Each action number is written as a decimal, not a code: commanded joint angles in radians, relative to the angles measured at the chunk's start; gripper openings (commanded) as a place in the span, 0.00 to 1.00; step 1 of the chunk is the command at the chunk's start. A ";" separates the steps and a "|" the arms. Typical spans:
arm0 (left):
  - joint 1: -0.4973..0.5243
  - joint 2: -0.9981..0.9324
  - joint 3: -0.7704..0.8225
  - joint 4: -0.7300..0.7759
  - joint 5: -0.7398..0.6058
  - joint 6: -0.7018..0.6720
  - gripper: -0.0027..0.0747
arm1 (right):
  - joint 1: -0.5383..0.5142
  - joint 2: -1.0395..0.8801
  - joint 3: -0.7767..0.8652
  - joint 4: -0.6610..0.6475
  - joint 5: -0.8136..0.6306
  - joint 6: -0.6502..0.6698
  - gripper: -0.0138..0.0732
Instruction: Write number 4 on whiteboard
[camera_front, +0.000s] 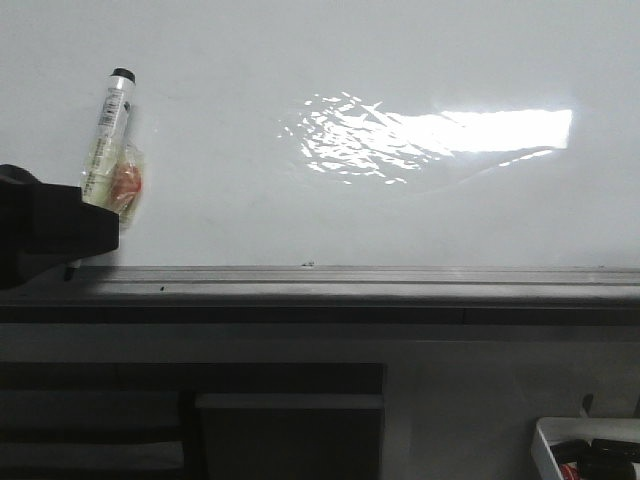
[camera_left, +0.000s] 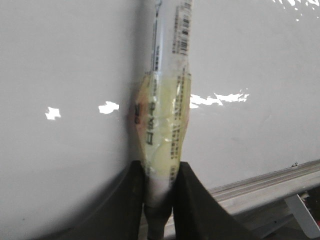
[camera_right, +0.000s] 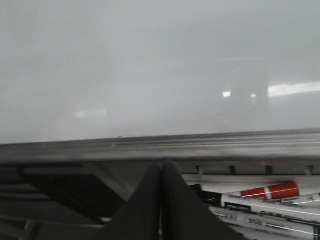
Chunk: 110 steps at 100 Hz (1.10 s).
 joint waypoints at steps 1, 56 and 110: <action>0.003 0.000 -0.026 -0.014 -0.043 -0.009 0.01 | 0.067 0.022 -0.066 -0.001 -0.022 -0.033 0.09; 0.003 -0.123 -0.026 0.660 -0.222 0.231 0.01 | 0.426 0.377 -0.527 -0.007 0.265 -0.284 0.43; 0.003 -0.160 -0.028 0.682 -0.222 0.413 0.01 | 0.690 0.627 -0.726 -0.007 0.134 -0.318 0.58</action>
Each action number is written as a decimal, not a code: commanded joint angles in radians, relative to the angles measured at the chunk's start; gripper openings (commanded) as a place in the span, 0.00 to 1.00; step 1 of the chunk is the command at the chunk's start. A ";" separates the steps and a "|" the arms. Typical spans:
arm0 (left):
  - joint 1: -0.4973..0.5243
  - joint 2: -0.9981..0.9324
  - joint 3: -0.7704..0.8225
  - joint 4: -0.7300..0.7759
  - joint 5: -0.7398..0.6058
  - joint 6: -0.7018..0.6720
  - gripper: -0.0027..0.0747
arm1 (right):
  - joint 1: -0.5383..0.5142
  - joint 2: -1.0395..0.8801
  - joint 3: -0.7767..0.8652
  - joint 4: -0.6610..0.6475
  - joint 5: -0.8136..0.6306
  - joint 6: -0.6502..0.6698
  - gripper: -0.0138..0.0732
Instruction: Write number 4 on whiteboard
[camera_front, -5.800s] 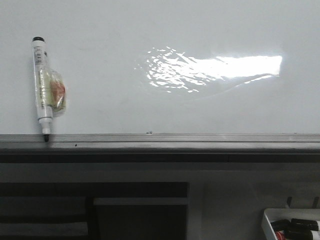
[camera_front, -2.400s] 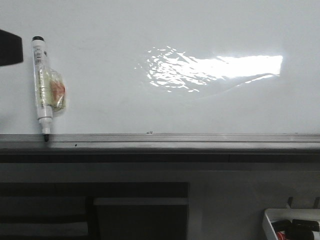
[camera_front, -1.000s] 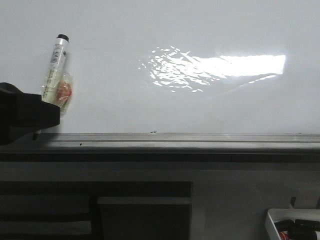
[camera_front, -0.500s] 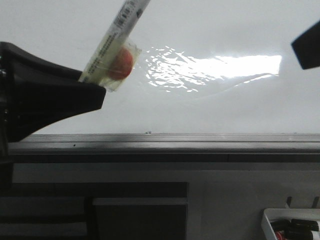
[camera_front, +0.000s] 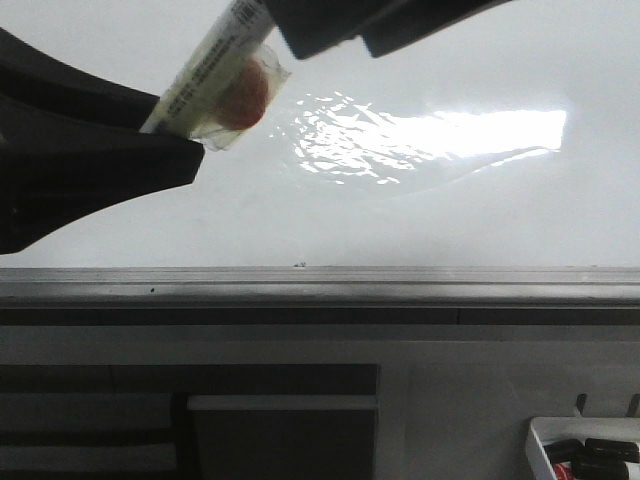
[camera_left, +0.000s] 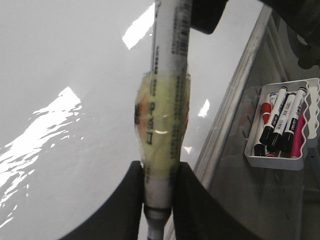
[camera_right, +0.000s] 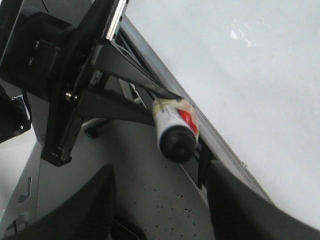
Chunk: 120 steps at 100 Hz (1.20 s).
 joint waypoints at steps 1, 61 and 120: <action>-0.001 -0.018 -0.028 -0.011 -0.078 -0.001 0.01 | 0.014 0.014 -0.046 0.006 -0.092 -0.012 0.58; -0.001 -0.018 -0.028 0.004 -0.078 -0.001 0.01 | 0.022 0.081 -0.061 0.006 -0.162 -0.012 0.35; -0.001 -0.018 -0.028 -0.017 -0.070 -0.166 0.35 | 0.020 0.081 -0.061 0.017 -0.180 -0.008 0.08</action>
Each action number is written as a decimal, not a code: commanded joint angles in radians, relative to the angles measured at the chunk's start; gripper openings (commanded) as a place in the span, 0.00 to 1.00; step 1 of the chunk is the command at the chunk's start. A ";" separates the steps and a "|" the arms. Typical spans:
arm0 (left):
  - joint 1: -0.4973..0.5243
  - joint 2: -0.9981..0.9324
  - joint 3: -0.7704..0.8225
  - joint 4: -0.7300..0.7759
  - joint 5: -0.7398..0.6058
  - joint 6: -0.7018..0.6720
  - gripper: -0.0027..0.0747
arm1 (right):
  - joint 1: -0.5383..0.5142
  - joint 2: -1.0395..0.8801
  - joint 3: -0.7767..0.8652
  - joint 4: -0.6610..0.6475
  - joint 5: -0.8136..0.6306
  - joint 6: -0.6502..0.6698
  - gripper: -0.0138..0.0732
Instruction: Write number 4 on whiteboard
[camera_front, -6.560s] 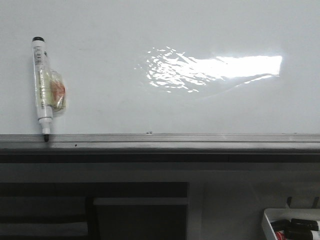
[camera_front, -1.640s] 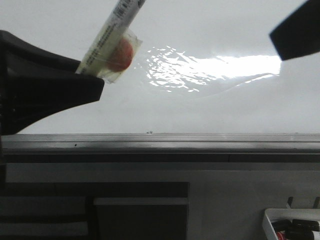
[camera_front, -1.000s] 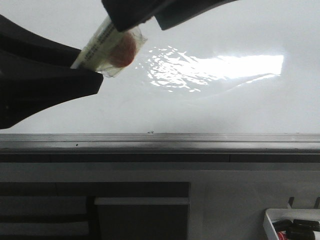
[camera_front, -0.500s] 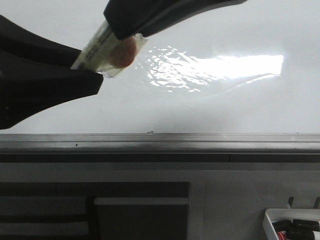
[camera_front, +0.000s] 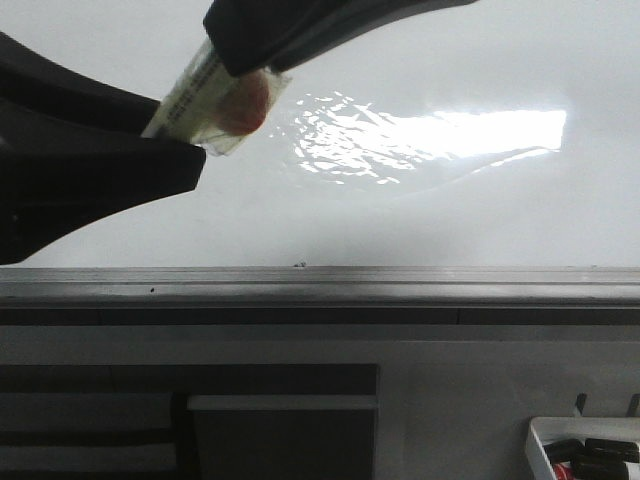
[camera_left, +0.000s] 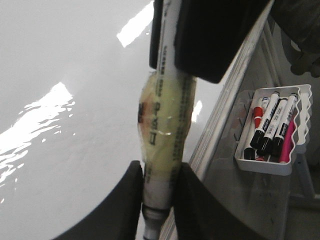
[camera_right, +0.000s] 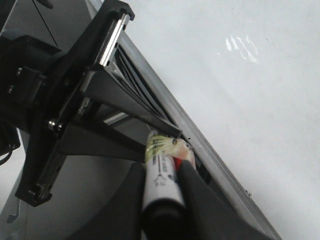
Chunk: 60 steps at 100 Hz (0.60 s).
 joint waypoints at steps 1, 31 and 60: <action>-0.001 -0.018 -0.028 -0.034 -0.074 -0.066 0.37 | -0.006 -0.017 -0.037 0.018 -0.081 -0.006 0.08; -0.001 -0.054 -0.024 -0.242 0.053 -0.073 0.62 | -0.144 -0.017 -0.037 0.084 -0.108 0.001 0.08; -0.001 -0.127 -0.024 -0.244 0.050 -0.069 0.61 | -0.205 0.059 -0.134 0.077 -0.096 -0.009 0.08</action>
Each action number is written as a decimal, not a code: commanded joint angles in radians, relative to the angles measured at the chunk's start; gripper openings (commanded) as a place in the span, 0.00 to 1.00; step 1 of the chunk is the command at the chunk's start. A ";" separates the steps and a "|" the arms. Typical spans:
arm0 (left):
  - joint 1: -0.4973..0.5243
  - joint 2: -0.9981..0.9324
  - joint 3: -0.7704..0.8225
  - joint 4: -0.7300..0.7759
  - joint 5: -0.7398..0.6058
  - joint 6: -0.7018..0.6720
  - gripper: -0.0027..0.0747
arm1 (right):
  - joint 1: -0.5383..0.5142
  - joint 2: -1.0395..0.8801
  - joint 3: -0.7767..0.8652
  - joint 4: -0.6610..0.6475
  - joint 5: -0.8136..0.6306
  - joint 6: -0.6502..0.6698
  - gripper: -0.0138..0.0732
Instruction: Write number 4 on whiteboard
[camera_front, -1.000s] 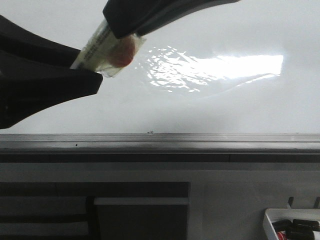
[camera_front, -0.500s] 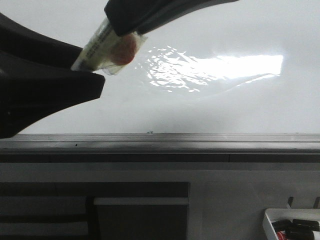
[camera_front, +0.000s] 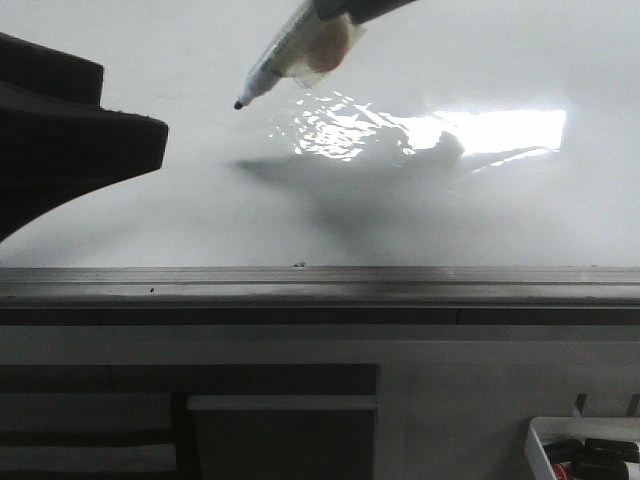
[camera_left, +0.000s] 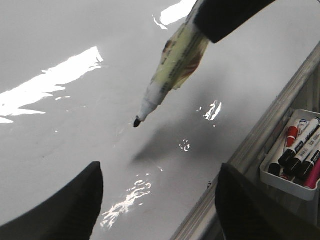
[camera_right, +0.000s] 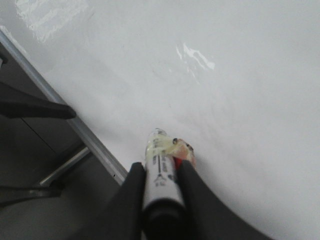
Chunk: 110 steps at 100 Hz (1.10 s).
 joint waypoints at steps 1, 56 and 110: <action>-0.001 -0.027 -0.024 -0.021 -0.071 -0.009 0.60 | -0.008 0.016 -0.073 0.014 -0.062 -0.011 0.08; 0.005 -0.030 -0.024 -0.021 -0.069 0.004 0.60 | 0.003 0.133 0.025 0.070 -0.123 -0.011 0.09; 0.005 -0.030 -0.024 -0.021 -0.071 0.004 0.60 | -0.106 0.001 0.063 0.066 -0.047 -0.011 0.09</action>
